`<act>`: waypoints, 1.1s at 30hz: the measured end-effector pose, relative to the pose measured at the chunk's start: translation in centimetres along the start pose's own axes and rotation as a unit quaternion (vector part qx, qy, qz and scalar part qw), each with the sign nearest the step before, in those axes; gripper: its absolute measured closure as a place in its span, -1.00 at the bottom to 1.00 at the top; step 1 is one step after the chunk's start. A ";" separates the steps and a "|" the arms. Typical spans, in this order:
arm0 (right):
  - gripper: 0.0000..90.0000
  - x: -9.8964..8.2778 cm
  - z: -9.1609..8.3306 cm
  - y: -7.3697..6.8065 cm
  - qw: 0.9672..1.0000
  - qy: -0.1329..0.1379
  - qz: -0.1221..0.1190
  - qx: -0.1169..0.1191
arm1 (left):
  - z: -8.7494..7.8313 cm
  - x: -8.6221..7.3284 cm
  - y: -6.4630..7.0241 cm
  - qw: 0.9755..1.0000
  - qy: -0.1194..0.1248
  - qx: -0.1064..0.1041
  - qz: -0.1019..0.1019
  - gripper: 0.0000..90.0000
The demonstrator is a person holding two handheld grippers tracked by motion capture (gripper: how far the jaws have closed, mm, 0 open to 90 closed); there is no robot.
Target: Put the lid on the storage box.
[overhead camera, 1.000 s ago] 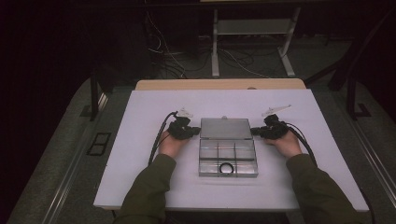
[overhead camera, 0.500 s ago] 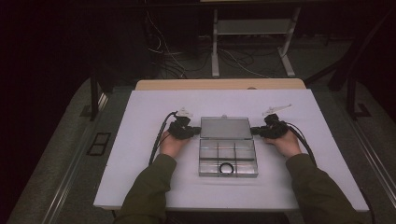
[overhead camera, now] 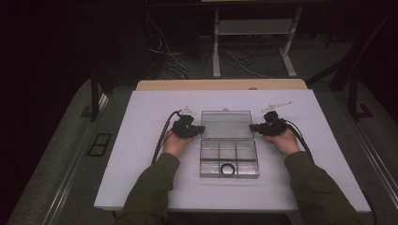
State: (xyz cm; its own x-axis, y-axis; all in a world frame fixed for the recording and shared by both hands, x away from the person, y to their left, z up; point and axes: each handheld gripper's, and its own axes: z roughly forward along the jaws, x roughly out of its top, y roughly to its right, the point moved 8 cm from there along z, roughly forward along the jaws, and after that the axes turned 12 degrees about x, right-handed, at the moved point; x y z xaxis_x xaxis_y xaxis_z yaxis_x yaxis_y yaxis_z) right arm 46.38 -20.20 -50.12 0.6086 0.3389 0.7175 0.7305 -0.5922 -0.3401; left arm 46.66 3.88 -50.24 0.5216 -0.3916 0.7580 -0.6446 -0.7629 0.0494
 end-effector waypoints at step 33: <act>0.98 2.3 -1.0 -1.1 0.998 0.048 -0.021 0.015 | -1.5 2.1 0.5 0.999 0.052 -0.008 -0.007 0.98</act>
State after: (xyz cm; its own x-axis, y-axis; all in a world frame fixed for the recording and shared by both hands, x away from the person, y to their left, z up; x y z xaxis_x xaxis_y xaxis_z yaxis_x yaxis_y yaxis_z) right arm 46.65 -19.54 -47.47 0.5463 0.2893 0.7860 0.7644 -0.5558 -0.3267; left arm 46.56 3.47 -47.68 0.4694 -0.3253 0.8208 -0.6474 -0.7590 0.0694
